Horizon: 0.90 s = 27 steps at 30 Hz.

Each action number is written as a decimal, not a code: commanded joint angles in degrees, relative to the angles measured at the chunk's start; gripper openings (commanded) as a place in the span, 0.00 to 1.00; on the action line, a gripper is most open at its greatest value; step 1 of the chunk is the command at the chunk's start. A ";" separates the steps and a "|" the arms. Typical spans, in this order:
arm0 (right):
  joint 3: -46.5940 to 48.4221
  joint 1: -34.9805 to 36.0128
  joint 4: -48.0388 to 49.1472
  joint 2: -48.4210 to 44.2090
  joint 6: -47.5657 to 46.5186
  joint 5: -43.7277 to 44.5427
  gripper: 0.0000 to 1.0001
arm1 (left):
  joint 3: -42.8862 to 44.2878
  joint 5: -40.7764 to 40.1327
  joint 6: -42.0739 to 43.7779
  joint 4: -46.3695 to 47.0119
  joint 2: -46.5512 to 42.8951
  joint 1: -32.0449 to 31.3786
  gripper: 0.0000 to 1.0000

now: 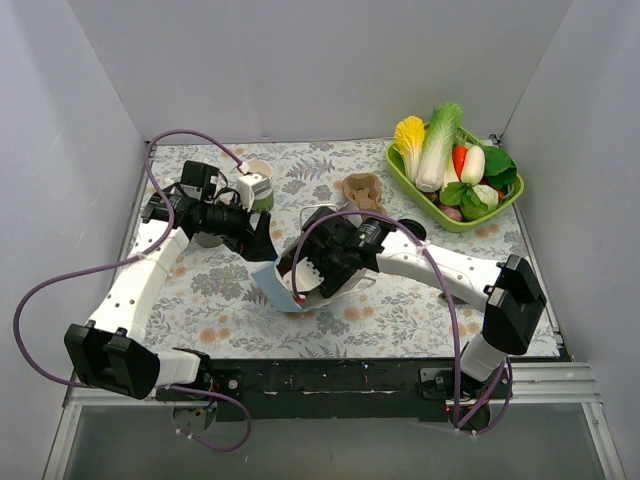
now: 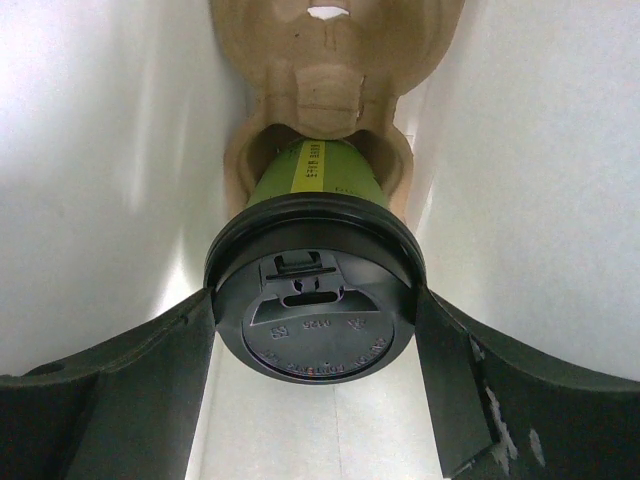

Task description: Pack the takeout coffee

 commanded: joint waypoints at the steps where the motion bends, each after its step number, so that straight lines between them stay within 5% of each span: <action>1: 1.61 -0.93 1.62 1.60 -0.71 1.80 0.01 | 0.72 0.16 0.86 -1.08 1.32 -0.22 0.79; 27: -2.60 -4.71 6.45 6.17 -4.23 -1.72 0.05 | 0.98 1.92 -5.55 2.43 2.91 1.80 0.79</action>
